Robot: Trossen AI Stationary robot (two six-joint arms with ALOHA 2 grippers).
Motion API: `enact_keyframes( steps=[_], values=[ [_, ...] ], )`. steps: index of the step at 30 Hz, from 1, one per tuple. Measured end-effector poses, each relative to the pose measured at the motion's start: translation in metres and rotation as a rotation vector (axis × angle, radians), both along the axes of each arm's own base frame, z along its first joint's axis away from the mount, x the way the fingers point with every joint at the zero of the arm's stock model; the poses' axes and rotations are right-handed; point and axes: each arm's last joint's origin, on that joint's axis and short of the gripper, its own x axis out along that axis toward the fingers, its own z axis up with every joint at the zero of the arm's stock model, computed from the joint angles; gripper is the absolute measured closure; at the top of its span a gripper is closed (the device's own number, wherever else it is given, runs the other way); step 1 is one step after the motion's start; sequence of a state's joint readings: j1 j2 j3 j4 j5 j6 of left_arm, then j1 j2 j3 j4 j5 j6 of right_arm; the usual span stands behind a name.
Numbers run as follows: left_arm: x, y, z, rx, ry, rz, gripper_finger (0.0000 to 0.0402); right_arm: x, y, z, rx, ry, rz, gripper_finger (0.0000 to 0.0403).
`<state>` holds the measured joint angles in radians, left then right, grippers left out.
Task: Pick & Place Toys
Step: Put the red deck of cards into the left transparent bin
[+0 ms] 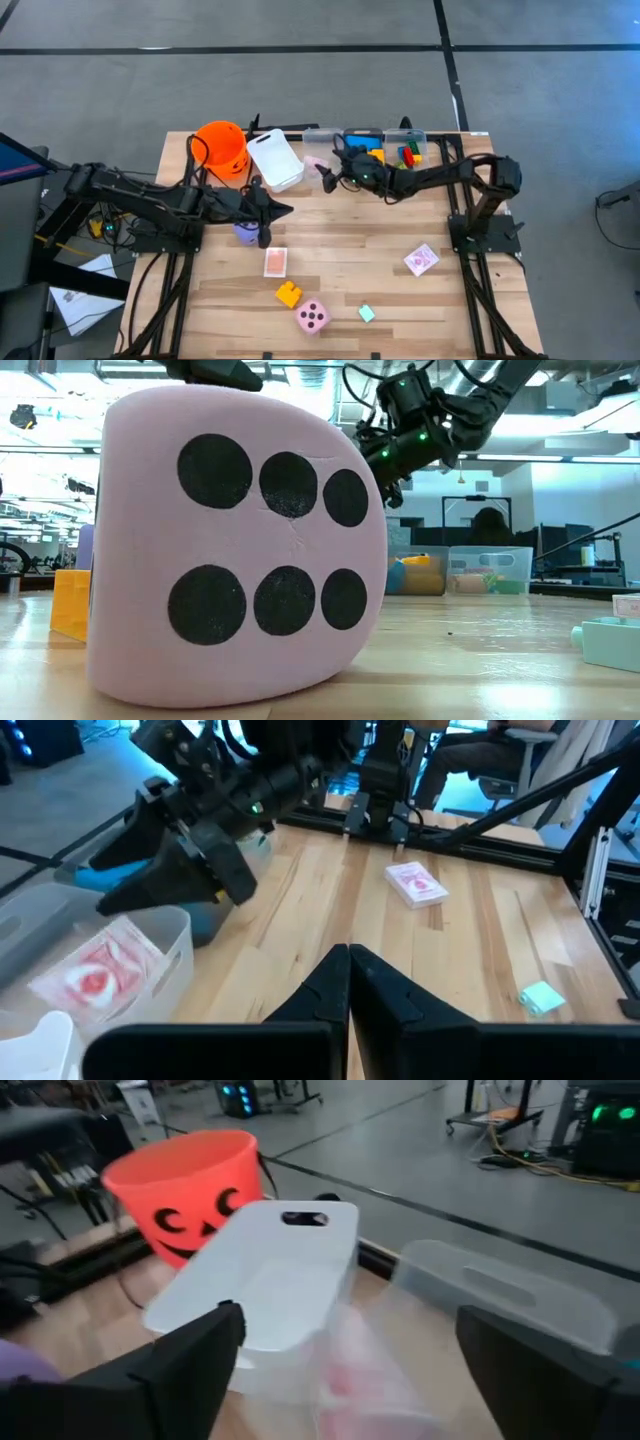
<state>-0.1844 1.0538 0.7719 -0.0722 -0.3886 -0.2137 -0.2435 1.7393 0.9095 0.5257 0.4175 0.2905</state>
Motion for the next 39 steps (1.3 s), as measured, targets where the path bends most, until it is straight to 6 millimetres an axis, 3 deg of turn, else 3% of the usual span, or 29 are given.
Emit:
enact_keyframes(
  steps=[5,9,12,17,21,26,32,39],
  values=[
    [0.000,0.000,0.000,-0.006,0.001,0.001,0.0402,0.001,0.005,0.000,0.005,0.021,0.022,0.0084],
    [0.000,0.000,-0.001,-0.005,0.010,0.001,0.0402,0.007,0.033,0.003,-0.009,0.035,0.161,0.0088],
    [-0.001,0.000,-0.002,-0.003,0.021,0.001,0.0402,0.012,0.071,0.001,-0.018,0.064,0.287,0.0088],
    [-0.001,0.000,-0.002,-0.002,0.022,0.001,0.0402,0.007,0.150,-0.004,-0.026,0.110,0.489,0.0088],
    [0.000,0.000,-0.001,-0.002,0.007,0.002,0.0402,-0.008,0.210,-0.003,-0.045,0.089,0.524,0.0088],
    [0.000,-0.003,-0.001,-0.028,0.010,-0.065,0.0402,-0.033,0.262,-0.003,-0.060,0.054,0.468,0.0088],
    [0.001,-0.007,-0.001,-0.065,0.006,-0.164,0.0394,-0.063,0.296,-0.005,-0.124,0.041,0.340,0.0088],
    [0.017,-0.019,-0.015,-0.076,0.037,-0.230,0.0334,-0.074,0.310,-0.010,-0.041,0.038,0.396,0.0088]
  ],
)
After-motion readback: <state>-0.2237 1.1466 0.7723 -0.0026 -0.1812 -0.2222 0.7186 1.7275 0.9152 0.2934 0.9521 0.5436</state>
